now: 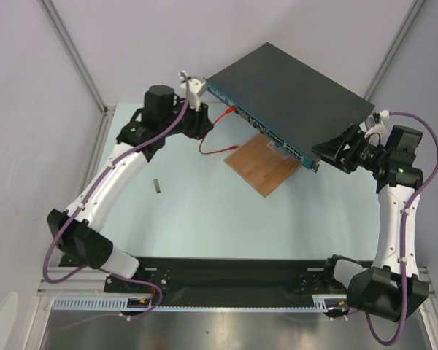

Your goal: Insert the plug into the switch port

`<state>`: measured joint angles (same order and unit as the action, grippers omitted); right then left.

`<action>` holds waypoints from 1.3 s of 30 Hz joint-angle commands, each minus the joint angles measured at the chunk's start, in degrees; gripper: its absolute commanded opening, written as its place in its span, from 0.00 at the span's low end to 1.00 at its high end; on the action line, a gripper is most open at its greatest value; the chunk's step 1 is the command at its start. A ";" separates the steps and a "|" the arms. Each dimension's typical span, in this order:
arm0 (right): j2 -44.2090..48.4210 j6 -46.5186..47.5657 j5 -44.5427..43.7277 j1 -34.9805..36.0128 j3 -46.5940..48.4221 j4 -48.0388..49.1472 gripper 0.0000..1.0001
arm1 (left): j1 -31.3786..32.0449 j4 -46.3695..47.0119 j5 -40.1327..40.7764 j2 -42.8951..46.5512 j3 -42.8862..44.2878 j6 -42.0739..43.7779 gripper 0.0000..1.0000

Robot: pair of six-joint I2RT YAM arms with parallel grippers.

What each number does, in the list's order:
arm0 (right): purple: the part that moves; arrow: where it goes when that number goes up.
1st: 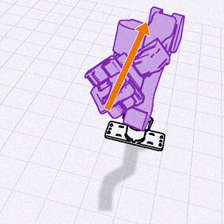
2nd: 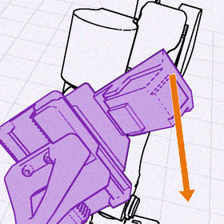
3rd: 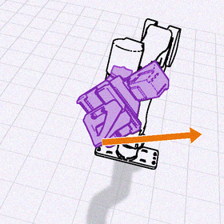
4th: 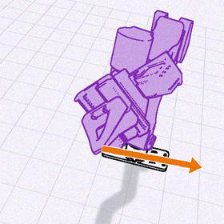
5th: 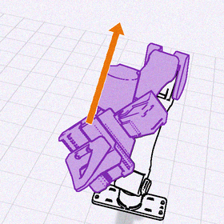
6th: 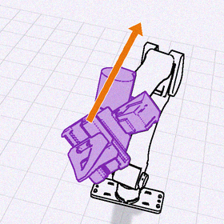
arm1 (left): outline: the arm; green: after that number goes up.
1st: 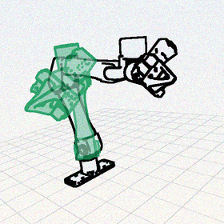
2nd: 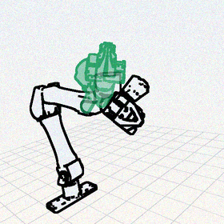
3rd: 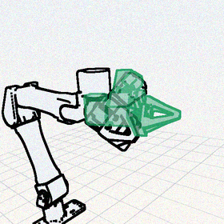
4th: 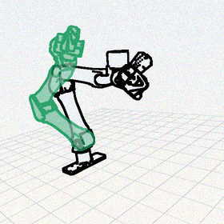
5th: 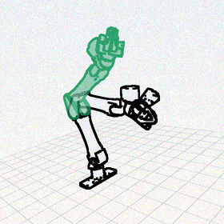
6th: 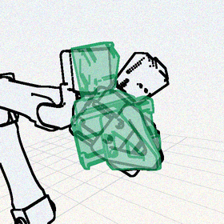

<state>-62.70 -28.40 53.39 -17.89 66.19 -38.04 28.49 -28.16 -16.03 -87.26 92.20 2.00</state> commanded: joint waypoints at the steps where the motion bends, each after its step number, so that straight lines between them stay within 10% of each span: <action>1: 0.12 15.04 -0.74 0.58 2.27 -3.88 0.75 | -5.35 -2.24 4.68 3.41 -5.78 3.18 0.50; 6: 0.73 17.23 -3.45 -1.27 5.08 -6.16 1.00 | -17.73 -10.32 7.86 -0.43 -10.29 -0.15 0.62; 15: 1.35 20.23 -8.38 -6.28 10.62 -7.48 1.00 | -26.20 -17.80 14.18 -9.67 -14.16 -2.53 0.60; 31: 0.74 20.23 -9.62 -7.60 21.34 -8.45 1.00 | -26.82 -25.01 14.63 -30.15 -4.32 -5.34 0.37; 39: -0.93 21.11 -9.79 0.03 24.51 -6.88 0.99 | -26.82 -24.66 12.17 -30.88 -2.55 -4.55 0.00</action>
<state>-63.09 -7.94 43.75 -21.37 87.66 -46.83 2.04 -53.21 -2.17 -119.15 88.18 -2.55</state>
